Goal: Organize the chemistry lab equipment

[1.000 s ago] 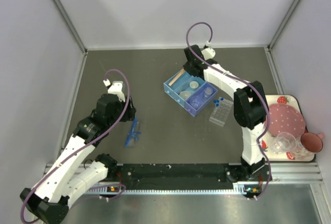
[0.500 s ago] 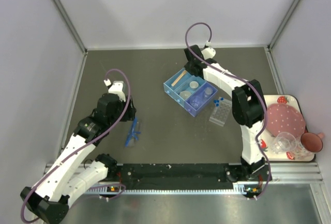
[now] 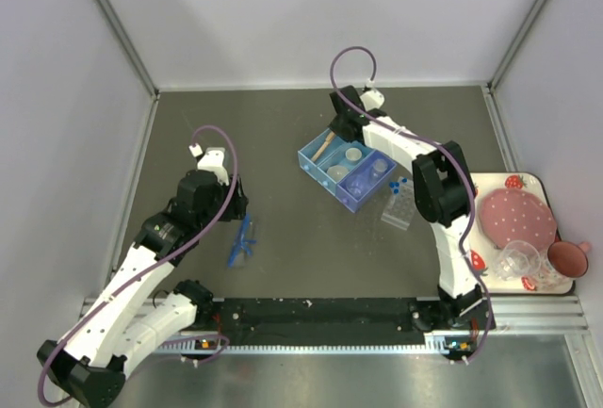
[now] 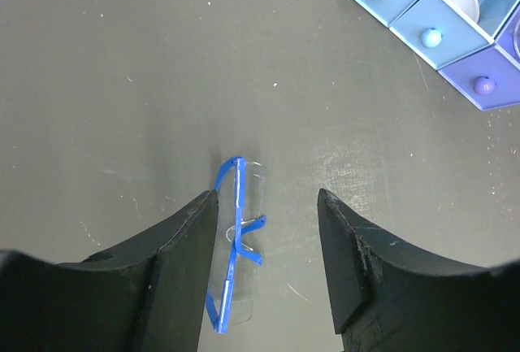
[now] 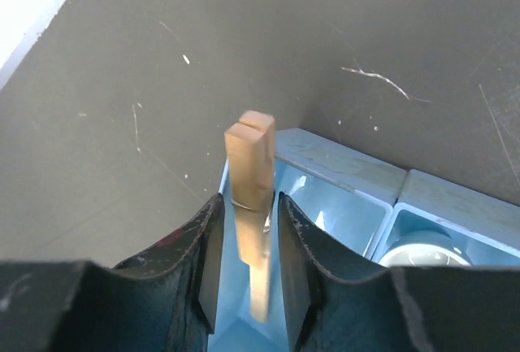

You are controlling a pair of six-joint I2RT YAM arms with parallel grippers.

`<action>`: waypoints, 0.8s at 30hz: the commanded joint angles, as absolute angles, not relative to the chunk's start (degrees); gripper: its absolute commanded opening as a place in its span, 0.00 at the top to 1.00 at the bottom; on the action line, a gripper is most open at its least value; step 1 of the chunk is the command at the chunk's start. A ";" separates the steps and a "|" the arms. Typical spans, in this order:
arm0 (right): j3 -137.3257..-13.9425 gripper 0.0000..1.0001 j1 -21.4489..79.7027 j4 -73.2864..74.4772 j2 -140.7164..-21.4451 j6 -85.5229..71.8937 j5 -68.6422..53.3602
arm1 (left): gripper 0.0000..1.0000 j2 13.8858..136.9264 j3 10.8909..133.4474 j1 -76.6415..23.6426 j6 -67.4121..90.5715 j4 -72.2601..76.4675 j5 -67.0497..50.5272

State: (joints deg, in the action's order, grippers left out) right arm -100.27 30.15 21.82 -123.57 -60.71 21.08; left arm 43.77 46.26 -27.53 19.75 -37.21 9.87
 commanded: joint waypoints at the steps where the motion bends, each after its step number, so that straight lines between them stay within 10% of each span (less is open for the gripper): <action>1: -102.31 0.67 31.11 19.60 -121.82 -57.93 22.32 | 0.43 43.95 46.32 -27.25 19.34 -34.89 9.85; 13: -95.02 0.58 38.93 19.25 -102.15 -38.77 26.90 | 0.43 43.51 46.32 -27.25 19.34 -34.98 10.11; 24: -74.63 0.52 45.96 20.83 -89.73 -29.88 -0.95 | 0.41 42.71 47.20 -27.16 20.39 -36.03 15.46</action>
